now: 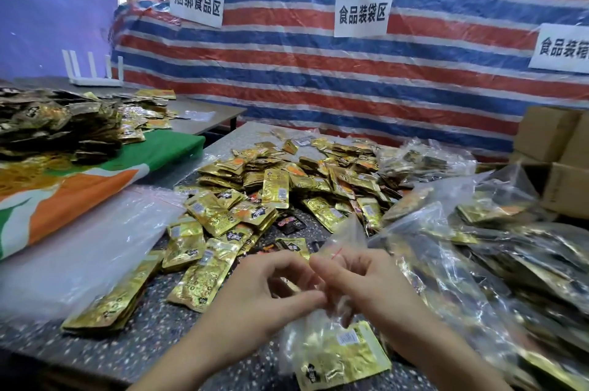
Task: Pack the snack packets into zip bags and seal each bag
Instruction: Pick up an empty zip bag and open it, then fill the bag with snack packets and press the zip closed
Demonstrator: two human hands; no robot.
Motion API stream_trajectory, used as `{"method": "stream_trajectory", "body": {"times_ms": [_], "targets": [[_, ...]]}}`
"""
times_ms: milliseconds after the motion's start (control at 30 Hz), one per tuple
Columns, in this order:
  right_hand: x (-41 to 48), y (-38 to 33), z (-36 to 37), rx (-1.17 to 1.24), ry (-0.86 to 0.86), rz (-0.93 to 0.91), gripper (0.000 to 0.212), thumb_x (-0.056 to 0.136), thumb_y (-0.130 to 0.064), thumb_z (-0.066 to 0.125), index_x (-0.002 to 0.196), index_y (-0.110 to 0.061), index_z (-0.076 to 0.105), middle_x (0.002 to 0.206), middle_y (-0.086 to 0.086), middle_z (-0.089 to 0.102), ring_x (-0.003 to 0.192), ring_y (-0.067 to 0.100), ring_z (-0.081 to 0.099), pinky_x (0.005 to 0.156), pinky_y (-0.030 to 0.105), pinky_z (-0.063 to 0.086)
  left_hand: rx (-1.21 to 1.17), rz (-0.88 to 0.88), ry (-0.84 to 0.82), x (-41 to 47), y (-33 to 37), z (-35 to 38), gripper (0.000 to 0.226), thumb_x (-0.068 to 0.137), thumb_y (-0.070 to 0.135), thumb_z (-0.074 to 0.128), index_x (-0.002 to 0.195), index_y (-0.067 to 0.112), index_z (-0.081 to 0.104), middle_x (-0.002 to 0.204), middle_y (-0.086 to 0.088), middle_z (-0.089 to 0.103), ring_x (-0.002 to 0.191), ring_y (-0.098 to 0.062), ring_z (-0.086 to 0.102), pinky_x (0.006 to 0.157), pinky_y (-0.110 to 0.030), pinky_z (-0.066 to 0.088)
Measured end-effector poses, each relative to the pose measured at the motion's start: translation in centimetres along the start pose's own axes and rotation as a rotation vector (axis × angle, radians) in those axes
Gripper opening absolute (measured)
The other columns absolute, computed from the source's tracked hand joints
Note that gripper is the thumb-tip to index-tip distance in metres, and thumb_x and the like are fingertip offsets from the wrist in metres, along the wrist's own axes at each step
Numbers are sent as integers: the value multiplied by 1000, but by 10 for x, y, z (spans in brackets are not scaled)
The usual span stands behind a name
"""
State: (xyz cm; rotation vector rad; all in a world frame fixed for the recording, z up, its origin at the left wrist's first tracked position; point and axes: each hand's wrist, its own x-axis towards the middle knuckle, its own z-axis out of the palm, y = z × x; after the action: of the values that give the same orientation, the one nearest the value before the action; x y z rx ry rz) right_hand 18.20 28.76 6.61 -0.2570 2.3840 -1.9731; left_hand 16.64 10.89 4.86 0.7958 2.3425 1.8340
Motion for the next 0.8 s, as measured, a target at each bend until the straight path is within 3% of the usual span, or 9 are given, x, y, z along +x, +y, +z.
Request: {"method": "stream_trajectory", "body": {"times_ms": [33,167,267,400,500,533,600,700,800], "targets": [[-1,-1,-1,-25,10,18,38,81,-40,77,56,-13,66,56,10,65,44,16,54,41,22,42,10,-40,-1,0,-2,-4,4,86,17,76,86,21,76,83,1,76,73,-13,70,66,-22,53],[-2,-4,-13,-131,144,143,42,91,-16,70,51,-13,60,51,6,62,39,15,50,38,23,38,-42,-239,121,2,-5,-20,27,92,-1,60,79,14,78,78,-4,76,66,-12,69,61,-22,56],[-4,-8,-24,-250,147,253,39,92,-12,65,54,-12,56,52,9,64,36,14,45,37,21,33,-144,-301,206,6,-7,-32,32,94,0,58,79,18,79,76,-3,75,59,-9,63,61,-25,58],[-8,-11,-31,-641,73,299,26,81,-38,76,82,-17,62,77,6,74,54,9,55,55,29,47,-111,-287,204,9,-9,-33,27,95,8,61,81,22,79,76,0,75,63,-7,62,63,-24,56],[-10,-19,-27,-770,145,80,75,53,-68,73,118,-48,41,118,-23,52,95,-4,57,83,30,52,53,-247,87,11,-3,-28,25,96,13,62,81,24,79,78,6,73,64,-3,61,58,-14,46],[-9,-22,-25,-803,152,-2,79,52,-71,70,122,-55,37,122,-31,46,103,-8,53,87,30,50,105,-236,41,13,0,-27,24,96,15,62,82,24,79,76,7,73,63,-2,59,57,-12,43],[-3,-27,-23,-832,161,-89,57,64,-62,72,116,-51,51,113,-32,55,98,-12,53,85,30,51,172,-212,-20,17,5,-24,23,98,17,60,84,23,77,73,6,71,64,-3,59,59,-15,42],[9,-29,-21,-873,253,-101,6,82,-32,74,83,-31,69,75,-13,69,74,1,63,71,38,57,173,-174,11,25,14,-20,13,98,21,61,97,22,74,78,4,75,69,-5,67,66,-18,51],[16,-25,-20,-903,368,-67,4,80,-27,66,78,-25,64,68,-5,65,70,14,63,68,46,57,208,-162,11,27,22,-19,35,85,42,74,116,33,62,92,8,75,80,0,70,66,-13,53]]}}
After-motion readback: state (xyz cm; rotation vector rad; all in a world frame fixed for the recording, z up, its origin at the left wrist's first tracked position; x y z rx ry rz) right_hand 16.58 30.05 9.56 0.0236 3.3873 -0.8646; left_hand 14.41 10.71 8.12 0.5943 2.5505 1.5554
